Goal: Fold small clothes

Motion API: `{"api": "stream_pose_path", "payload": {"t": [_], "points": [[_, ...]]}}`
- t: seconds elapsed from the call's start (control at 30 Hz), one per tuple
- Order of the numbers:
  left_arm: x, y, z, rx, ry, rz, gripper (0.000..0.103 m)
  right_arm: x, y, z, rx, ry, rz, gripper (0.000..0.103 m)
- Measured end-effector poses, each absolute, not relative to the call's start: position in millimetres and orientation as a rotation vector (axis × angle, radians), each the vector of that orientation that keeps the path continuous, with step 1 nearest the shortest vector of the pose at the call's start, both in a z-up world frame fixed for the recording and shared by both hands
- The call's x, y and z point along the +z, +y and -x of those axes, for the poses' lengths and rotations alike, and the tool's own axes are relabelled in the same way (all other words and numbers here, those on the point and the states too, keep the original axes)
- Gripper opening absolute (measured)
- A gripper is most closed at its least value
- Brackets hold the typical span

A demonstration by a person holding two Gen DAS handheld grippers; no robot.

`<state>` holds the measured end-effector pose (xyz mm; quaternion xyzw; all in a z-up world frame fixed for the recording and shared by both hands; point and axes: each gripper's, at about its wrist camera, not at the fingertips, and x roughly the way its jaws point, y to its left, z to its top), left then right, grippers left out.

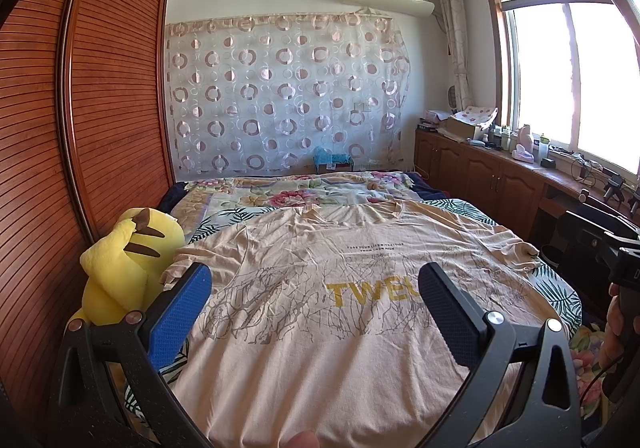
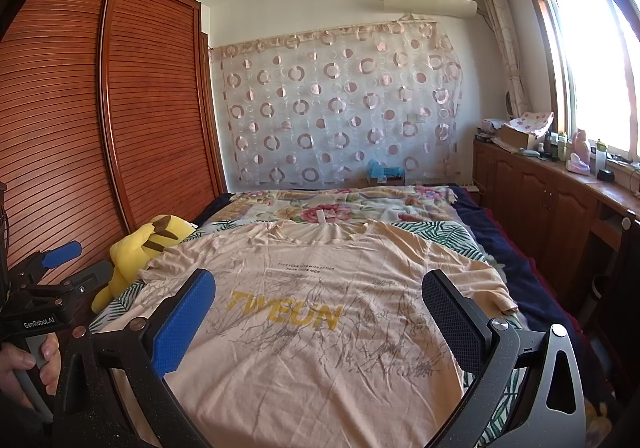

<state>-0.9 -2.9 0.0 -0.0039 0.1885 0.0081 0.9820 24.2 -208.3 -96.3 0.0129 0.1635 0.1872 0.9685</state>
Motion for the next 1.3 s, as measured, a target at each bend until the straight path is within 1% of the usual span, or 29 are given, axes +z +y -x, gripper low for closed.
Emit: {"api": "stream_pose_path", "payload": {"t": [1.13,1.3], "points": [[9.0,-2.7,2.0,0.011,0.377,0.004,0.103,-97.5,-207.3,-24.3,0.376,0.321,-0.026,0.103],[8.6,-1.1,-0.2,0.013,0.399,0.010,0.103,-101.1,-206.2,-27.9,0.381,0.331,-0.025,0.103]]}}
